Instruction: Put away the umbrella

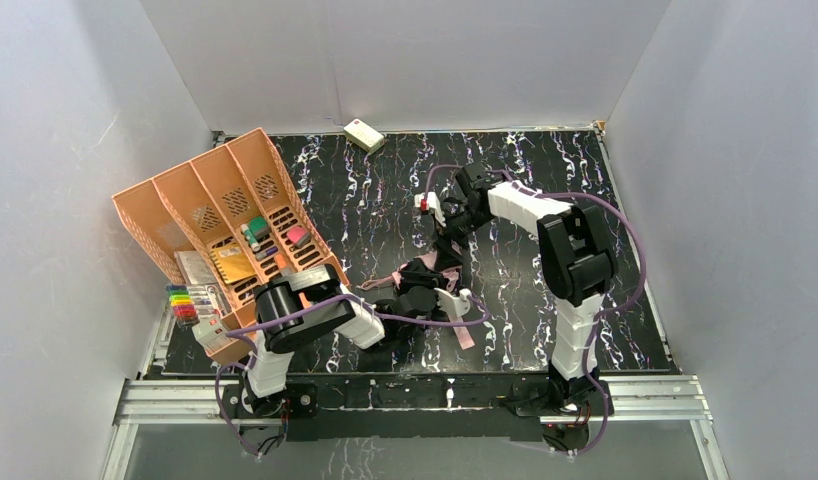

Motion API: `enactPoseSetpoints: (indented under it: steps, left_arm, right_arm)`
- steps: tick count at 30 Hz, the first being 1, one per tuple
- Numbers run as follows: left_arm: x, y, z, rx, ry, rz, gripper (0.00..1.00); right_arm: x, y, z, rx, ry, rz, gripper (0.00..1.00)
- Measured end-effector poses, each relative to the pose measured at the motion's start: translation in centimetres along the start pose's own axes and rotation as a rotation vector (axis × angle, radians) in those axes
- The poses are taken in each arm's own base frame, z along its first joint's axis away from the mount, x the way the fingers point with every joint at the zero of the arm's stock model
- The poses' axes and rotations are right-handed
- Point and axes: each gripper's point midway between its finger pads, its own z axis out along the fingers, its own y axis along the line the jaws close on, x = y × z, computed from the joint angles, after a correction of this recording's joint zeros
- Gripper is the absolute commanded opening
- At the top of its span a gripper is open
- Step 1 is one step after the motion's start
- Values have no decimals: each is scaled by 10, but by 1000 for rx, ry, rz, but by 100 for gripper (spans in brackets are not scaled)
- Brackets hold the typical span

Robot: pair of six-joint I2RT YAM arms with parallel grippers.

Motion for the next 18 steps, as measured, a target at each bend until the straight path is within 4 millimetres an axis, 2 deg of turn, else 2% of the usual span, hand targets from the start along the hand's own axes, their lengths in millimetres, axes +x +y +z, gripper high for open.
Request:
enactPoseSetpoints:
  steps: [3, 6, 8, 12, 18]
  left_arm:
    - [0, 0, 0, 0, -2, -2, 0]
    - [0, -1, 0, 1, -4, -2, 0]
    - [0, -1, 0, 2, -5, -4, 14]
    - [-1, 0, -1, 16, -14, -8, 32]
    - [0, 2, -7, 46, -10, -34, 53]
  right_arm:
    - [9, 1, 4, -6, 33, 20, 72]
    - [19, 1, 6, -5, 72, 36, 54]
    - [21, 0, 7, 1, 89, 36, 42]
    - [23, 2, 7, 3, 111, 37, 35]
    - [21, 6, 10, 3, 117, 73, 26]
